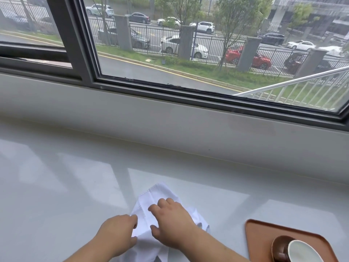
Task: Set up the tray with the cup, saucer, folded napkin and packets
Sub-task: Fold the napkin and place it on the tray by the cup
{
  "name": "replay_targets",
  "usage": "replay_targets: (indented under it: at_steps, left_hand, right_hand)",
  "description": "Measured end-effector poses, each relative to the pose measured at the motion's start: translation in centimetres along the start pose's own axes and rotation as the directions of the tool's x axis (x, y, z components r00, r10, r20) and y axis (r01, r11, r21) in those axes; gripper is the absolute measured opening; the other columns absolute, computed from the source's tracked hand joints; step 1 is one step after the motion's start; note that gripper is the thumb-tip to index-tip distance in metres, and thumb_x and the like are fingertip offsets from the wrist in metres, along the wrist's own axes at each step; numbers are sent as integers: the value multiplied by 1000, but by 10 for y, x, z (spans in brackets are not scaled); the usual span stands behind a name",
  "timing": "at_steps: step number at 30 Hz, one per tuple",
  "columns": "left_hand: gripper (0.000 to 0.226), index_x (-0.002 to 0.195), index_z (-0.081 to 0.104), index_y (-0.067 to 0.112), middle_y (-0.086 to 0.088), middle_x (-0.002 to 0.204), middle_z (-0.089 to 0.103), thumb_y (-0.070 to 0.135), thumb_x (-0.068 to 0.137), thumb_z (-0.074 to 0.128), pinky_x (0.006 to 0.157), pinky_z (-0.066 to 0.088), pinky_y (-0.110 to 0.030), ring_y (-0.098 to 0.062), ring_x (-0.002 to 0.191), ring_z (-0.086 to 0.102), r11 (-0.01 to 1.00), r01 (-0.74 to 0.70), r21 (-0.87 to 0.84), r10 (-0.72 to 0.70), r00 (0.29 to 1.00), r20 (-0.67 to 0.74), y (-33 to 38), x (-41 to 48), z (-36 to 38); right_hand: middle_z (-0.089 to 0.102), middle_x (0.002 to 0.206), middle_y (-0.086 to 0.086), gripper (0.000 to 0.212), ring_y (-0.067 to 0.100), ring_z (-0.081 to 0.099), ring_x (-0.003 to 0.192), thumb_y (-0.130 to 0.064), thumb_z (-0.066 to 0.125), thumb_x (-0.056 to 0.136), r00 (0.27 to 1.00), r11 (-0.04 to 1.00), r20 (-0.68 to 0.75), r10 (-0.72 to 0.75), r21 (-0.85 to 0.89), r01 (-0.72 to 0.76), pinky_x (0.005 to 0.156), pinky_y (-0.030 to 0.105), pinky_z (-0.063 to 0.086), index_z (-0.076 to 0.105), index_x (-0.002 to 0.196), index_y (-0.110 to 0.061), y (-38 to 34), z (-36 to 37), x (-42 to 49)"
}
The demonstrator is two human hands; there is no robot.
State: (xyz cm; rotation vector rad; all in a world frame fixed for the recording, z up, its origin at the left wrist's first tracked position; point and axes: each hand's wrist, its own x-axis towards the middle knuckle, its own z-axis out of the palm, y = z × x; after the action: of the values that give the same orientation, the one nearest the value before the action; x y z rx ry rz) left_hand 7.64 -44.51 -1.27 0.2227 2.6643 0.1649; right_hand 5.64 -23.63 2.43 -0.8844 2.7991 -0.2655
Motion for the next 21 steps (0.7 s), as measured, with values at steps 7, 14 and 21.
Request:
replay_targets:
  at_steps: [7, 14, 21]
  left_hand:
    - [4, 97, 49, 33, 8, 98, 56, 33, 97, 46, 71, 41, -33, -21, 102, 63, 998, 65, -20, -65, 998, 12, -10, 7, 25]
    - [28, 70, 36, 31, 9, 86, 56, 36, 93, 50, 61, 34, -29, -16, 90, 60, 990, 126, -62, -125, 992, 27, -23, 17, 26]
    - [18, 81, 47, 29, 9, 78, 62, 38, 97, 48, 56, 37, -27, -11, 77, 61, 975, 136, -176, -161, 977, -138, -25, 20, -9]
  right_hand:
    - [54, 118, 11, 45, 33, 48, 106, -38, 52, 94, 996, 1000, 80, 28, -6, -27, 92, 47, 45, 49, 133, -17, 12, 14, -3]
    - [55, 117, 12, 44, 33, 48, 105, -35, 52, 94, 993, 999, 111, 30, 13, -31, 91, 47, 46, 50, 133, -16, 15, 14, 0]
    - [57, 114, 10, 42, 34, 52, 104, -37, 52, 93, 989, 999, 138, 46, -2, -46, 86, 46, 47, 50, 130, -16, 18, 12, 7]
